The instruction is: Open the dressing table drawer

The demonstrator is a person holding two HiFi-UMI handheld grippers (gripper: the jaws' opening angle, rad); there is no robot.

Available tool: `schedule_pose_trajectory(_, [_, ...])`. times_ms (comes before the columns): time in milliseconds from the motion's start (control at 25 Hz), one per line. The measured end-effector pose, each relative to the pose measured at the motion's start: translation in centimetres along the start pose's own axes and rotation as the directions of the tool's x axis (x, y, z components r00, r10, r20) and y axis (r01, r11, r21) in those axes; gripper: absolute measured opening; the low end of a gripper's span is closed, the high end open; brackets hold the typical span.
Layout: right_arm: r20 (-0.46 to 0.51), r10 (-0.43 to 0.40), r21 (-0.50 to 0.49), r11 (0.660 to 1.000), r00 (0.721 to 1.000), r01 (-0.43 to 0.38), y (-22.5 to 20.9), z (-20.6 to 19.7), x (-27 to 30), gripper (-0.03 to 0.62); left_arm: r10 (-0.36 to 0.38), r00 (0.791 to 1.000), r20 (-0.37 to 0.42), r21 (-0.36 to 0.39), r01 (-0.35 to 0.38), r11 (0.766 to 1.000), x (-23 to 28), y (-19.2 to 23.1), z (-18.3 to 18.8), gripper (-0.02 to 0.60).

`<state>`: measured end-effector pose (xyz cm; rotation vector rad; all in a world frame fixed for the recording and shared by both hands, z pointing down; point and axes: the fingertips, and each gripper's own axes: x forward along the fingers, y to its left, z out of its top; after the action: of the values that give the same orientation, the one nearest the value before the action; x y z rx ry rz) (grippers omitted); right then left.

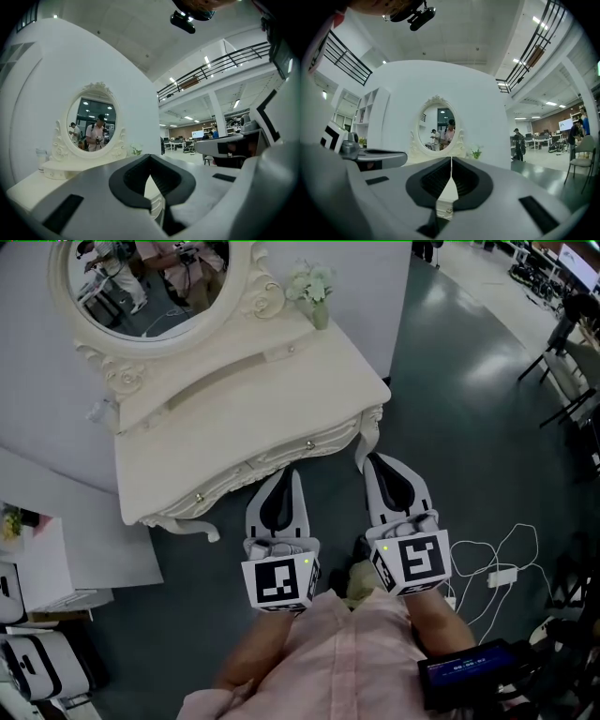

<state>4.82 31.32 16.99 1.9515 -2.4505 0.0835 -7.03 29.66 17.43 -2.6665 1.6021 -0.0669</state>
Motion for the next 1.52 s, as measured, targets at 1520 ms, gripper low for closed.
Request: schedule_pose_trajectory(1520, [-0.006,0.225,0.044,0.974,0.974,-0.224,-11.0,0.0,21.9,0.02,0.218,0.973,-0.072,0.077,-0.213,0.974,21.1,4.2,-0.4,0.021])
